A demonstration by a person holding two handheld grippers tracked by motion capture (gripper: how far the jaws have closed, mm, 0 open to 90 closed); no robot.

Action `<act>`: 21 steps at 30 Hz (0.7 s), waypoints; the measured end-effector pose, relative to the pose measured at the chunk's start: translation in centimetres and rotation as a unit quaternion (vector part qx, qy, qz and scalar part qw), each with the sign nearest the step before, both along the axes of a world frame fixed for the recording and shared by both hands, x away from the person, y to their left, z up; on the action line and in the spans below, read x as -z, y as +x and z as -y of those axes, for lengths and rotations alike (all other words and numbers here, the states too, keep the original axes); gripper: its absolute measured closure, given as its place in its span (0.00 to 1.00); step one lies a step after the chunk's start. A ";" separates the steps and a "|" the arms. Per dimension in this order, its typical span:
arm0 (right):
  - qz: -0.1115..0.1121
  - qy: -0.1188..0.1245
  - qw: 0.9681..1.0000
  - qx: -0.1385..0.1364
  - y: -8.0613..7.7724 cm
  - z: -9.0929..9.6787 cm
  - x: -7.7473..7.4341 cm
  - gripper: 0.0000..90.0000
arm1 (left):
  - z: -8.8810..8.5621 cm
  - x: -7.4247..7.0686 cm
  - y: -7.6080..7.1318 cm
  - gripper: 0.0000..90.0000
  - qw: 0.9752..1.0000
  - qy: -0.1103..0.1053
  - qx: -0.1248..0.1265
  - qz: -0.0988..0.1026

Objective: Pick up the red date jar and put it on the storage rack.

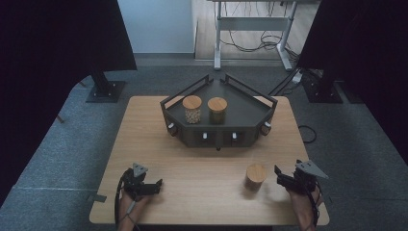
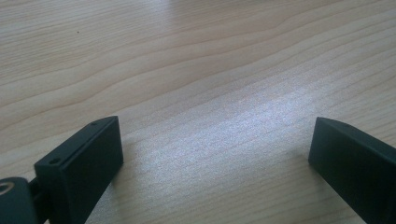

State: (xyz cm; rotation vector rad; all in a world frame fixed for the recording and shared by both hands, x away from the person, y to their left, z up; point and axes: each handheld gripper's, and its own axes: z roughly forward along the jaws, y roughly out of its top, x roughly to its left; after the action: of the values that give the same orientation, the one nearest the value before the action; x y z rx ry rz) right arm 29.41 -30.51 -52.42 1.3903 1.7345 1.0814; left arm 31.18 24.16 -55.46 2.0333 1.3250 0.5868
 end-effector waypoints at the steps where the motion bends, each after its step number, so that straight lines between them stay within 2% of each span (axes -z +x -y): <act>1: 0.000 0.000 1.000 0.000 0.0 0.0 0.0 0.10 | 0.0 0.0 0.0 0.03 1.000 0.000 0.000 0.000; 21: 0.025 0.001 1.000 -0.015 -0.9 -1.1 -1.6 0.10 | 0.0 0.0 0.0 0.03 1.000 0.000 0.000 0.000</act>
State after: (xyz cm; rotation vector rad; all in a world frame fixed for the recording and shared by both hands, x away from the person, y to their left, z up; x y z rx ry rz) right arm 28.53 -29.44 -50.87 1.3313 1.7251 1.1240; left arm 31.18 24.16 -55.46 2.0330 1.3255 0.5867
